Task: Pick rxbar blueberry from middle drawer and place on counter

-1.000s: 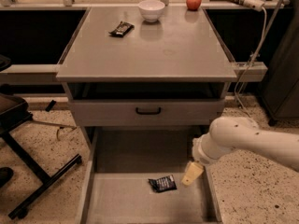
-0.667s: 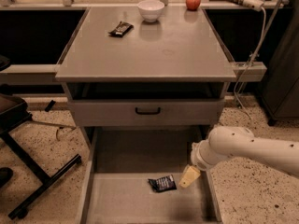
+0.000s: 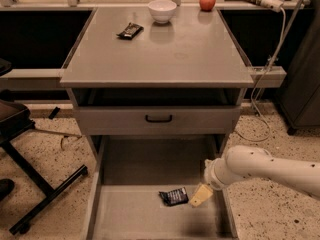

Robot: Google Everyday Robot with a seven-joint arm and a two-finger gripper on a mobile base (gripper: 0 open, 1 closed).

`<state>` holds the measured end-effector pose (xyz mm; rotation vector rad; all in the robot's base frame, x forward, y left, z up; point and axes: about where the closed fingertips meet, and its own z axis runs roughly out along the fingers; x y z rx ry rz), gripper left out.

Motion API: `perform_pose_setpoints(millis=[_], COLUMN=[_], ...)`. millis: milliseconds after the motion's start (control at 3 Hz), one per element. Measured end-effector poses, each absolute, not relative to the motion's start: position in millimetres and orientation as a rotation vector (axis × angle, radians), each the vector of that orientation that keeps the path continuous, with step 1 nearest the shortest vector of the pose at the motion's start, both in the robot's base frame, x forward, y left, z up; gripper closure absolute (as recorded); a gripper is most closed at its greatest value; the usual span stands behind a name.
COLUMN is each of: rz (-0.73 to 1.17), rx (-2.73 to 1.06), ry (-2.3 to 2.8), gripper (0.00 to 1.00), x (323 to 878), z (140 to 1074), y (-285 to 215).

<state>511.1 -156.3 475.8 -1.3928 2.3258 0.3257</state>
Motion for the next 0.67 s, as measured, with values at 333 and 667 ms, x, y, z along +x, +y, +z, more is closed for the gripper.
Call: perform_pose_setpoints(millis=[333,667], rz=[0.358,0.491], rx=[-1.404,-1.435], ry=[2.336,2.344], gripper=[0.0,0.0], x=[510.1,496.2], z=[449.0,387.1], y=[-153.1,-127.1])
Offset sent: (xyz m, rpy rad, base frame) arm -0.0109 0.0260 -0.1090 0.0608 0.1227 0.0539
